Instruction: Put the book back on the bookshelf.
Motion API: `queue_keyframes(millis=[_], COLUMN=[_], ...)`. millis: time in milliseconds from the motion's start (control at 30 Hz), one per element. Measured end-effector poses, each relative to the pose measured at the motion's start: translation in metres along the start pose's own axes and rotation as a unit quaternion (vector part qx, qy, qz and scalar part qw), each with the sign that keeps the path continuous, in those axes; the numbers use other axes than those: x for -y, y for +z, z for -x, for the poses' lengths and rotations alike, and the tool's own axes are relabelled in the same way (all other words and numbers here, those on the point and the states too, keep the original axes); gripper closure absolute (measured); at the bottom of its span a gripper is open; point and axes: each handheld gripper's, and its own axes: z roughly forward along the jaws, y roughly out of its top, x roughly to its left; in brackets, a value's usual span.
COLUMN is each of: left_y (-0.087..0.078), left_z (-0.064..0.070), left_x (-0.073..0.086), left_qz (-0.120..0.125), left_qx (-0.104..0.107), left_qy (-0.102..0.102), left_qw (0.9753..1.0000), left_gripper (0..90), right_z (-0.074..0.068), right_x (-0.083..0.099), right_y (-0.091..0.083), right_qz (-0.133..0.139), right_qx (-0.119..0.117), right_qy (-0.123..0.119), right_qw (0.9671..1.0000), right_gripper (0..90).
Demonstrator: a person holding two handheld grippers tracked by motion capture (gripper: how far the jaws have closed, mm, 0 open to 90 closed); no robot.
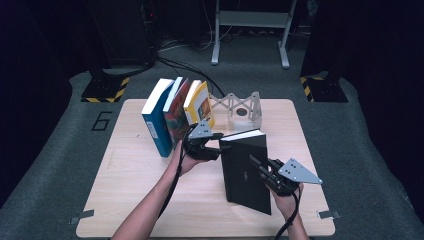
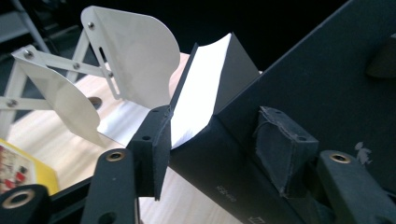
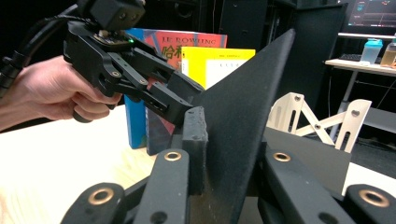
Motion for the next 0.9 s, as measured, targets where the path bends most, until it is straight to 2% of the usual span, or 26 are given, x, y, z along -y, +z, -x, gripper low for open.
queue_keyframes(millis=[200,233,333,400,467,533,667,900], left_y=[-0.001,-0.002,-0.002,0.0,0.001,0.001,-0.001,-0.004], left_z=[0.009,0.011,0.012,0.013,0.013,0.011,0.007,0.002], left_x=[-0.002,-0.001,0.001,0.004,0.007,0.008,0.01,0.013], left_qz=[-0.003,-0.003,-0.011,-0.016,-0.009,-0.008,-0.005,-0.008], left_qx=[-0.022,-0.022,-0.025,-0.025,-0.026,-0.025,-0.013,-0.014], left_qy=[0.03,0.031,0.042,0.037,0.028,0.024,0.012,0.008], left_qw=[0.9993,0.9993,0.9987,0.9989,0.9992,0.9994,0.9998,0.9998], left_gripper=[50.2,50.4,50.9,51.1,51.1,51.0,50.7,51.3], right_z=[0.0,0.0,0.001,0.001,0.0,0.0,-0.003,-0.005], right_x=[-0.002,-0.002,-0.004,-0.005,-0.005,-0.005,-0.007,-0.007], right_y=[-0.003,-0.003,-0.005,-0.004,-0.004,-0.003,0.0,0.004], right_qz=[-0.019,-0.018,-0.035,-0.037,-0.041,-0.037,-0.036,-0.021], right_qx=[0.001,0.0,-0.004,-0.005,-0.005,-0.01,-0.017,-0.018], right_qy=[-0.015,-0.021,-0.021,-0.025,-0.028,-0.02,-0.018,-0.018], right_qw=[0.9997,0.9996,0.9992,0.999,0.9988,0.9991,0.999,0.9995], right_gripper=[74.6,74.2,72.7,72.6,74.1,76.9,80.3,81.8])
